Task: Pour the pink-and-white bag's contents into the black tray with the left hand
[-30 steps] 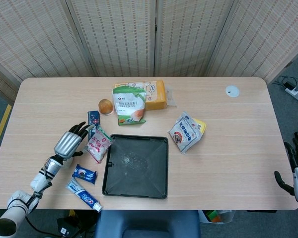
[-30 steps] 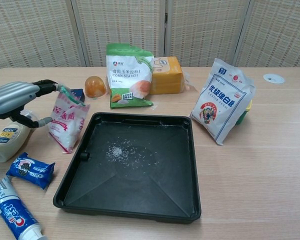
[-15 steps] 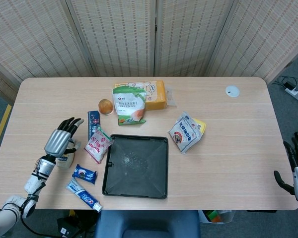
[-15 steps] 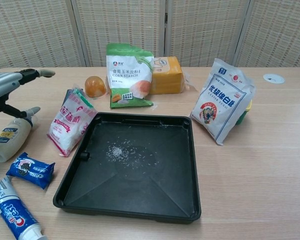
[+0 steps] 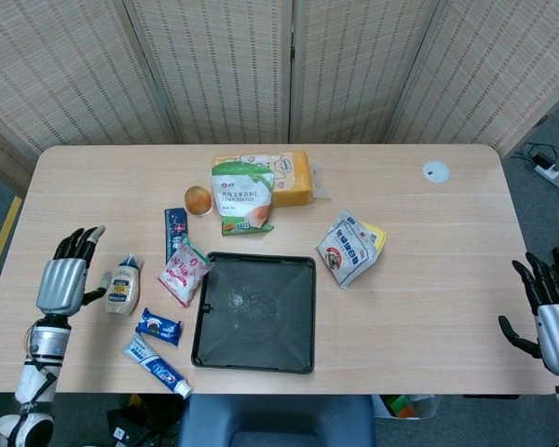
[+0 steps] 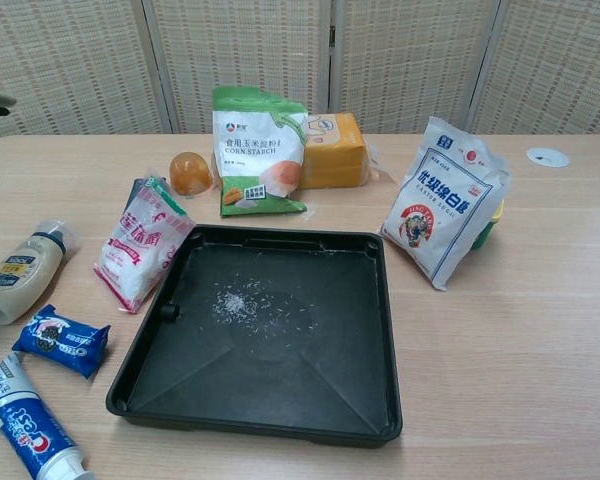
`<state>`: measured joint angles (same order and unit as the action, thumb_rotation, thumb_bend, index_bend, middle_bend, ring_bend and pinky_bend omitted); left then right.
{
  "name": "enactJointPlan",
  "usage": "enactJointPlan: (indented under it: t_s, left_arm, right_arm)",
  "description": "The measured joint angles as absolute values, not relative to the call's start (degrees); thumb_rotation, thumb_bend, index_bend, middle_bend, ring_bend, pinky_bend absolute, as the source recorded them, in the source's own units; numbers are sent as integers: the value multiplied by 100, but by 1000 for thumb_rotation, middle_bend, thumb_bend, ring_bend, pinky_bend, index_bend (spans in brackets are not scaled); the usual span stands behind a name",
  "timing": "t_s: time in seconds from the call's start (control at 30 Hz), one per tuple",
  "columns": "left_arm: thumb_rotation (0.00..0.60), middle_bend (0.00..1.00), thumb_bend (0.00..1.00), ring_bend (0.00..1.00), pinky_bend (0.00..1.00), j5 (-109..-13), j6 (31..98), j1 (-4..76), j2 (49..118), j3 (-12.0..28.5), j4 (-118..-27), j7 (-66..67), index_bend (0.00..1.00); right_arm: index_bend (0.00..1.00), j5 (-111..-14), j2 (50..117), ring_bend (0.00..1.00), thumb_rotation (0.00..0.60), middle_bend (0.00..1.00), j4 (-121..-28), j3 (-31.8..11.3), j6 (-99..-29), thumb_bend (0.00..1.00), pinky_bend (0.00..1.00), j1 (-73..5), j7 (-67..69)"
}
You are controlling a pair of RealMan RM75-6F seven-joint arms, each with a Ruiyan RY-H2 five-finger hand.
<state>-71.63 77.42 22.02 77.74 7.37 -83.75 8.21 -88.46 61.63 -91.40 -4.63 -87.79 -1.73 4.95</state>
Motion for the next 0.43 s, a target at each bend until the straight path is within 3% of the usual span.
enactJointPlan:
  t_s: [0.23,0.43]
  left_arm:
    - [600,144,481,90,125,-7072,8490,1503,7383,563,-9085,1310,104]
    - [600,144,481,90,113,-7282,8756,1178,7192,289,-9576,1588,107]
  right_arm:
    - [0,-8971,6294,62,600,0,-8997,-466,-8709,366,0,-321,644]
    - [0,-9004,6409,73,600,1,-8915,-466,-8650,366,0,-417,660]
